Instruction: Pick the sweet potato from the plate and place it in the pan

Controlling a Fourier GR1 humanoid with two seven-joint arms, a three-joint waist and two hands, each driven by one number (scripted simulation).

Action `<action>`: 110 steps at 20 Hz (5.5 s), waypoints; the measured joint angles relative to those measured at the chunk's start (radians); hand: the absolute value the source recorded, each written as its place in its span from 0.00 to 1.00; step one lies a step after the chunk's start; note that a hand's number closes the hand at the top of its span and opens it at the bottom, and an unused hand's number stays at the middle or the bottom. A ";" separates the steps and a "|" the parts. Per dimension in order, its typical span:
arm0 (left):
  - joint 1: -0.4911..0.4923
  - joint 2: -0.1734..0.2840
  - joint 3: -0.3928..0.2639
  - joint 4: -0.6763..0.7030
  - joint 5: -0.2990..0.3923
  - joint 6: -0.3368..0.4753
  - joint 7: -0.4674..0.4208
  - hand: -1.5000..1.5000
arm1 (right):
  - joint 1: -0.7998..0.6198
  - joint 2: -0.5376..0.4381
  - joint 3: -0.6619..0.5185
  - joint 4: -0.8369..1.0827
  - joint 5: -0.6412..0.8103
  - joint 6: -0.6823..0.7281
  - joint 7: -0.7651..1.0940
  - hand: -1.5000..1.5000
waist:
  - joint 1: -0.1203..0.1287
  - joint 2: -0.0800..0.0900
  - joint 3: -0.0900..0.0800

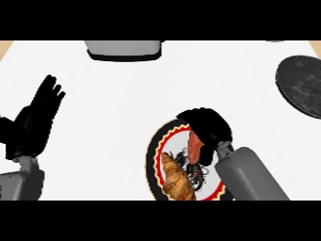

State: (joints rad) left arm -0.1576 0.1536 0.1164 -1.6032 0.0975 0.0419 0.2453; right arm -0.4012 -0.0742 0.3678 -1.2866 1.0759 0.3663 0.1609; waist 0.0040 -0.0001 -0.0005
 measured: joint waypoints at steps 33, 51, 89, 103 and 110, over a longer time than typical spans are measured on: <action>0.005 -0.010 0.001 -0.019 -0.013 0.000 0.017 0.50 | -0.192 -0.108 -0.261 -0.216 0.195 -0.054 0.301 1.00 | -0.010 -0.006 0.000; -0.028 -0.010 0.009 0.008 -0.017 0.000 0.009 0.50 | -0.293 -0.315 -0.607 -0.098 0.092 -0.164 0.202 1.00 | 0.000 0.002 0.001; -0.041 -0.026 -0.018 0.001 -0.022 -0.015 0.004 0.50 | -0.390 -0.633 -1.053 1.081 -0.217 -0.587 -0.514 0.00 | 0.045 0.023 0.007; -0.009 -0.025 0.000 0.005 -0.020 -0.009 -0.013 0.50 | -0.230 -0.837 -1.349 1.133 -0.557 -0.147 -0.756 0.00 | 0.006 0.011 0.006; -0.017 -0.015 0.006 0.000 -0.014 -0.015 0.002 0.50 | -0.082 -0.886 -1.374 1.124 -0.623 0.037 -0.856 0.00 | 0.008 0.009 0.005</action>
State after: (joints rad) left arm -0.1745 0.1389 0.1229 -1.6028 0.0838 0.0264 0.2475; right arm -0.4836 -0.9604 -1.0062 -0.1622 0.4529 0.4032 -0.6953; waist 0.0119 0.0087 0.0050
